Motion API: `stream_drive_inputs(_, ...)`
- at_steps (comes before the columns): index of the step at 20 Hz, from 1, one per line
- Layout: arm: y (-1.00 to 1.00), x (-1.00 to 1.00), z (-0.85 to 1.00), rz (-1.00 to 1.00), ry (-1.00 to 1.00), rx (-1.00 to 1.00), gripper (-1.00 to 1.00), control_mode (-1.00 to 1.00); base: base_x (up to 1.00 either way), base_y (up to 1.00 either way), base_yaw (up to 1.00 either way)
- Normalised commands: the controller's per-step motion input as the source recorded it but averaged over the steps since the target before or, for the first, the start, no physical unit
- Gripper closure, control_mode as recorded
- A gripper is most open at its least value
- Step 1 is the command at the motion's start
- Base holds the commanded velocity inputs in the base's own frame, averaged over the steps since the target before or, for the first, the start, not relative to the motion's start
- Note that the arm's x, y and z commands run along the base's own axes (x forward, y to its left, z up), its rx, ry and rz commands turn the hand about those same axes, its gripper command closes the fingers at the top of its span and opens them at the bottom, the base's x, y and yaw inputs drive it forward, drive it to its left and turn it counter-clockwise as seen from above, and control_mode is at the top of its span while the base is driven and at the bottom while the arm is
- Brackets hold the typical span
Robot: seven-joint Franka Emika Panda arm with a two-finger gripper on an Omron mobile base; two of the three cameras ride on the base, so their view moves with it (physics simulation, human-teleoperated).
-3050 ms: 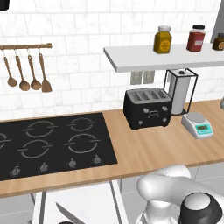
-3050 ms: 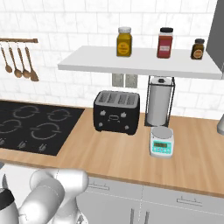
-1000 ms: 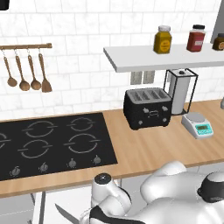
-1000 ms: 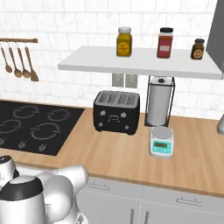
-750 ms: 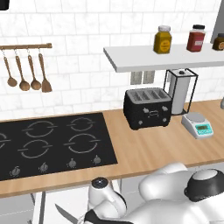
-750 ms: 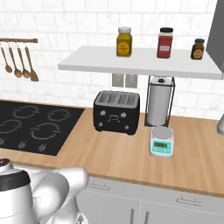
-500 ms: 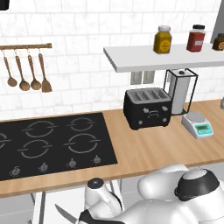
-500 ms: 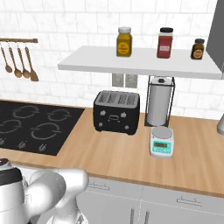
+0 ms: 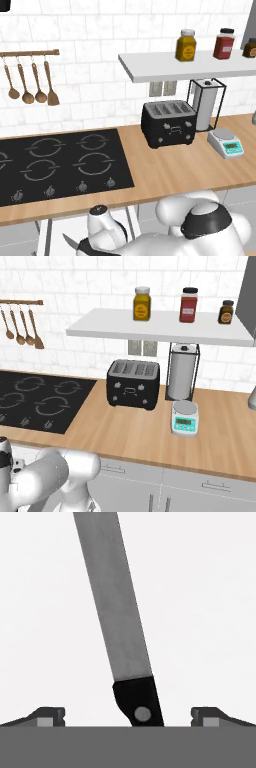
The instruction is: Pick up the knife from the drawer and place it on the cutting board. Then place the meat from the plate to the cutting board.
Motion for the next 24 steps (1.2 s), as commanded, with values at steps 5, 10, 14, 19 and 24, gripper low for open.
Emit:
stream_drive_inputs(5,0.01,-0.2,-0.46,0.0,0.09,-0.13,-1.0,-1.0,0.0,0.0,0.0)
stream_drive_inputs(10,0.0,-0.04,-0.32,0.0,0.07,-0.2,-1.0,-1.0,0.0,0.0,0.0)
stream_drive_inputs(14,0.07,-0.14,-0.51,0.0,0.11,-0.06,-1.0,-1.0,0.0,0.0,0.0)
stream_drive_inputs(19,0.14,-0.4,-0.83,0.0,0.13,0.01,1.0,-1.0,0.0,0.0,0.0)
stream_drive_inputs(24,0.2,-0.5,-0.5,0.0,0.0,0.0,1.0,-1.0,0.0,0.0,0.0)
